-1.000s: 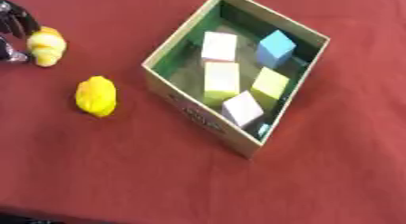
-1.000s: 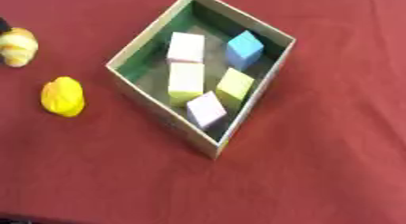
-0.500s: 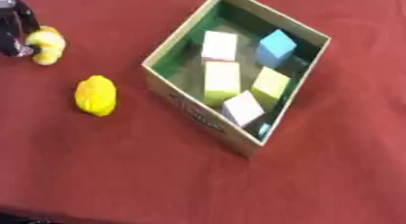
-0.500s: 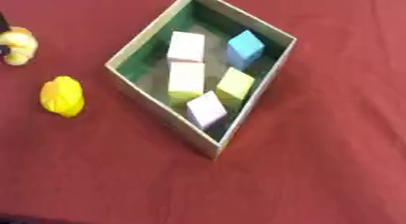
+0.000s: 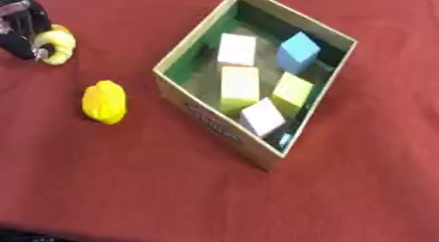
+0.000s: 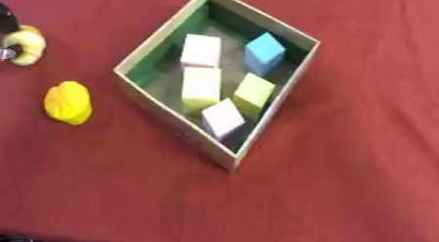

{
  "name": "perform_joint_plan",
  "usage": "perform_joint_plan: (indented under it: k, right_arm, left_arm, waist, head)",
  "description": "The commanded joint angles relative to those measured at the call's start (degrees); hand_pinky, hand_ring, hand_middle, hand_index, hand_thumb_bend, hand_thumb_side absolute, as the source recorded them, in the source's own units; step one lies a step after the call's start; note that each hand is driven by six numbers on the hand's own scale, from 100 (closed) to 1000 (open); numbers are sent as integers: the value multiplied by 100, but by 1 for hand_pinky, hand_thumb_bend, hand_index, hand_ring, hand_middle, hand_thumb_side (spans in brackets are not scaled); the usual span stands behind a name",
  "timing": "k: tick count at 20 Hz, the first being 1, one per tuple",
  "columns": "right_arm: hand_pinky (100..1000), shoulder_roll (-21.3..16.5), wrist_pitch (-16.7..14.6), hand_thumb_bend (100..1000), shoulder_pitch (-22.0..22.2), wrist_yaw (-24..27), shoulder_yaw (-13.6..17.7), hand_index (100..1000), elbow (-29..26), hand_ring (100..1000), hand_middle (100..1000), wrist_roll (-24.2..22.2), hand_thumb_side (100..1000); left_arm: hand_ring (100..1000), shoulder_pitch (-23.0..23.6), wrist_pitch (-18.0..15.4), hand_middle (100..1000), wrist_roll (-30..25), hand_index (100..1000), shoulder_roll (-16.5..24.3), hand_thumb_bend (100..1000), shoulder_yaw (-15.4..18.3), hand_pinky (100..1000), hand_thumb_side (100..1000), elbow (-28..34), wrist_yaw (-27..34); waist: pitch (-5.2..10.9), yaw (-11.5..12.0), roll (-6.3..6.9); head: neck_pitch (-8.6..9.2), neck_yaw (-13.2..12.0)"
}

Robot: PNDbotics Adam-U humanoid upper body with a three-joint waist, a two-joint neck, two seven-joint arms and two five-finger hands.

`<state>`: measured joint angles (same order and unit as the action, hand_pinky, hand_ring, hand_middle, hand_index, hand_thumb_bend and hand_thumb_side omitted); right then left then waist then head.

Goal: Pick up objects on the table and place them in the box.

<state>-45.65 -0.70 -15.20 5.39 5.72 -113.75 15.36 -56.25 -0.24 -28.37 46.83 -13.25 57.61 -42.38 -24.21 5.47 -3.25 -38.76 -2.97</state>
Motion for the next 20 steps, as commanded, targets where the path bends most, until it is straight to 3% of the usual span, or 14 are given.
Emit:
perform_joint_plan:
  k: [1,8,13,18,20]
  right_arm:
    - [810,-129,12,100,-12,49,116,800,-84,800,618,14,575]
    - [808,-159,27,100,25,72,126,799,-84,800,618,10,573]
    - [810,-184,32,100,27,75,113,800,-84,802,620,-38,571]
    - [809,-181,35,100,-29,99,89,799,-84,801,620,-84,573]
    - [809,-187,33,100,-68,115,75,799,-84,801,620,-108,572]
  left_arm:
    - [558,-108,-24,545,5,633,100,268,1,645,100,194,38]
    - [555,-106,15,543,-248,637,356,238,22,650,100,1036,494]
    - [547,-249,105,537,-398,640,291,194,-8,654,100,1744,931]
    - [547,-451,104,539,-728,647,22,167,-389,661,100,2295,1378]
    - [544,-587,191,539,-914,651,-81,151,-646,660,100,2502,1881]
  waist:
    - [188,-18,37]
    - [340,2,132]
    - [428,3,185]
    - [462,-32,219]
    - [474,-51,229]
  head:
    - [-6,3]
    - [-110,103]
    - [-173,166]
    - [-197,167]
    - [-205,150]
